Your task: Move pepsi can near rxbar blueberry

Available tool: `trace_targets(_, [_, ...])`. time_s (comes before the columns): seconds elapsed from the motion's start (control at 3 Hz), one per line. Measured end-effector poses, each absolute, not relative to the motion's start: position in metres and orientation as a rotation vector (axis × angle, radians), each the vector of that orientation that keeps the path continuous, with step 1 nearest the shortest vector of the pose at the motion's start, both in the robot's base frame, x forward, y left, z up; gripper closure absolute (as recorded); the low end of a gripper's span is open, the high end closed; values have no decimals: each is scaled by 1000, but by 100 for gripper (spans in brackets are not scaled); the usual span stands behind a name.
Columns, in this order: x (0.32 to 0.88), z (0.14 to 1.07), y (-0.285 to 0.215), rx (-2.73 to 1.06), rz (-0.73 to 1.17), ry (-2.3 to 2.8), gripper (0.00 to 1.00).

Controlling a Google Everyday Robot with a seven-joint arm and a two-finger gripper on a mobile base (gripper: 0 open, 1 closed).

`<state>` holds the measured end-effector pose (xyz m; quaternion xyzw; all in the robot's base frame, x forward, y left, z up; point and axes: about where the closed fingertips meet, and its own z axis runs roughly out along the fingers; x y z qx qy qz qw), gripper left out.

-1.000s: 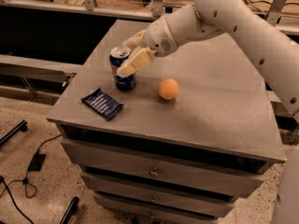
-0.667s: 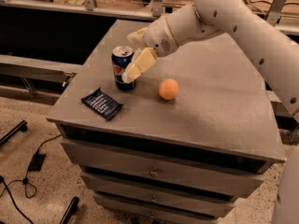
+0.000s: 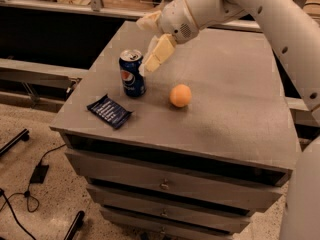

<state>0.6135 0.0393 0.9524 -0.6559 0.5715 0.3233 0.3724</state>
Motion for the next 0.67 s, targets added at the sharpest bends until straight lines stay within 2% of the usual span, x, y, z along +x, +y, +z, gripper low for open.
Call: trace_targets(0.67, [615,974,20,-1672,793,1424,0])
